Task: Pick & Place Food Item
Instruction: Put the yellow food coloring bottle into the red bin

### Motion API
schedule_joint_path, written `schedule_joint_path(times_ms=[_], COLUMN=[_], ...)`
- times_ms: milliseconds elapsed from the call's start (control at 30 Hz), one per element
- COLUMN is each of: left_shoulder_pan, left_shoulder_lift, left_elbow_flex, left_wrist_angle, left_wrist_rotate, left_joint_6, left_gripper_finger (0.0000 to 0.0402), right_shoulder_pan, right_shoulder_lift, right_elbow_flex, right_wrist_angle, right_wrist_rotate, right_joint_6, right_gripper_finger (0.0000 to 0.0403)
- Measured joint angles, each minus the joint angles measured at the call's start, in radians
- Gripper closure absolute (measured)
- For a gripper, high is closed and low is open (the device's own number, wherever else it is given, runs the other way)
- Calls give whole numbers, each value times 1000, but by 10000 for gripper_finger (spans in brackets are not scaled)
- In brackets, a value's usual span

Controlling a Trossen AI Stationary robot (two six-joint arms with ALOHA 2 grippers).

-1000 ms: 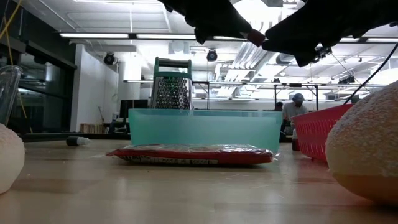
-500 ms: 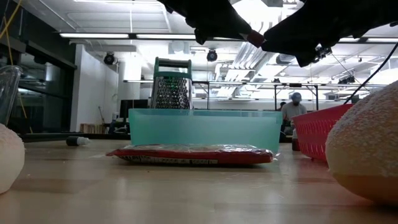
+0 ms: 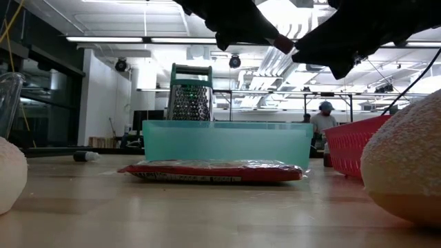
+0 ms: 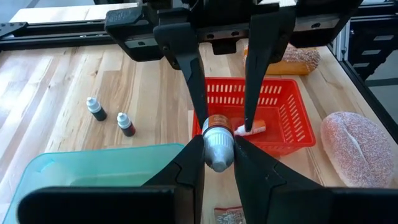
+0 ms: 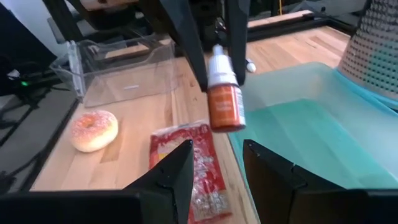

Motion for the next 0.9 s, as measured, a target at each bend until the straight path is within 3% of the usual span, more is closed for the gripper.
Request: schedule_joint_path(times_ms=[900], left_shoulder_pan=[0], left_shoulder_lift=[0], left_elbow_flex=[0], left_wrist_angle=[3], left_wrist_rotate=[6], left_joint_6=[-4], left_gripper_finger=[340], right_shoulder_pan=[-24], right_shoulder_lift=[0], right_elbow_flex=[-1], right_wrist_angle=[42], right_wrist_rotate=[-7], right_joint_6=[-37], right_gripper_finger=[275])
